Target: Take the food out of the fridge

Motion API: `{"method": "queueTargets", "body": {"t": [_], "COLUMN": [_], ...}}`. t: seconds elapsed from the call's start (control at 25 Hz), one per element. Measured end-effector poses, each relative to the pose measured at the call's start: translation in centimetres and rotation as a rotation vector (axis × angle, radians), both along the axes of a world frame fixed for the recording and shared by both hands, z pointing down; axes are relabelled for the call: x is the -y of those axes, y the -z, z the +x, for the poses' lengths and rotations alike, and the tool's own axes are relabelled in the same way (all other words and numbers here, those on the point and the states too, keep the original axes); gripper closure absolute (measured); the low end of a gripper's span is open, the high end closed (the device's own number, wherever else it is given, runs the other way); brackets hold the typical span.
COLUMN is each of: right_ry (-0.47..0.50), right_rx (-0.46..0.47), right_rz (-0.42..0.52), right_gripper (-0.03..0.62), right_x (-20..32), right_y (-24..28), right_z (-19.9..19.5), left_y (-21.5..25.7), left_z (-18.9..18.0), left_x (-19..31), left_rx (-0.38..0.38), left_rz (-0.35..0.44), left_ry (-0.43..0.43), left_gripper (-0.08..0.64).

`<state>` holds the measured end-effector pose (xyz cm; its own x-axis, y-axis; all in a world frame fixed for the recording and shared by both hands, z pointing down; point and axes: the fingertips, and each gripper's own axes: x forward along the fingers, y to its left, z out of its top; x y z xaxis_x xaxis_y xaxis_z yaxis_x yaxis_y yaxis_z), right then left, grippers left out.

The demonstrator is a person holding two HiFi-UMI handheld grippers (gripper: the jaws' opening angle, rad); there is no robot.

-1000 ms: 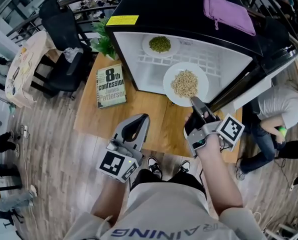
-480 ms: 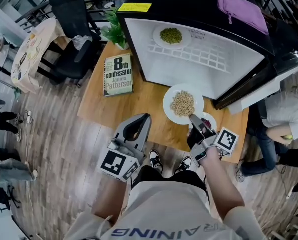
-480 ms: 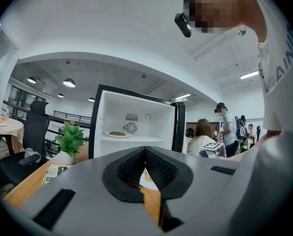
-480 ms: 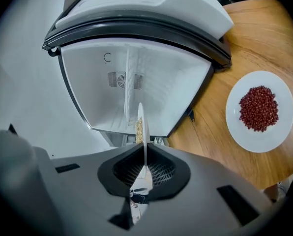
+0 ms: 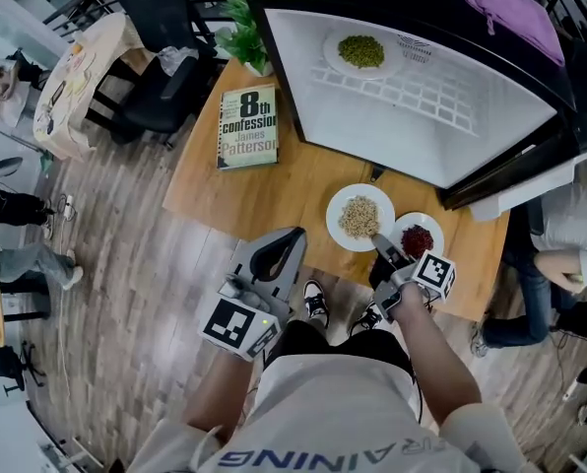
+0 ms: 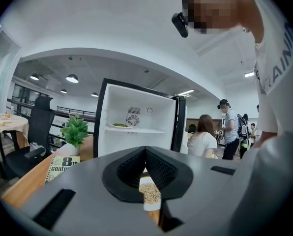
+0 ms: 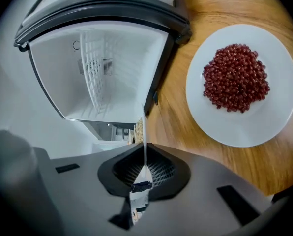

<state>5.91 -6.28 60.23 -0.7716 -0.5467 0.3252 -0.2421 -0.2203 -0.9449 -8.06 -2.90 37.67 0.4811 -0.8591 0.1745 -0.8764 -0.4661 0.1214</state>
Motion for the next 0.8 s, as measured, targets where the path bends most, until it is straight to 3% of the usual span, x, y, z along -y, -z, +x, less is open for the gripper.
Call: {"method": "queueTargets", "body": {"t": [0.8], "right_ry": [0.009], "right_rx": [-0.101], "right_rz": [-0.067], "right_gripper": [0.558], "right_x": [-1.4], "right_y": [-5.2], "right_z": [-1.0], "left_y": [-1.3], "left_z": [0.0], "left_x": [-0.2], "left_rx": [-0.002], "left_rz": [-0.029], "left_ry": [-0.034], "left_gripper": [0.552]}}
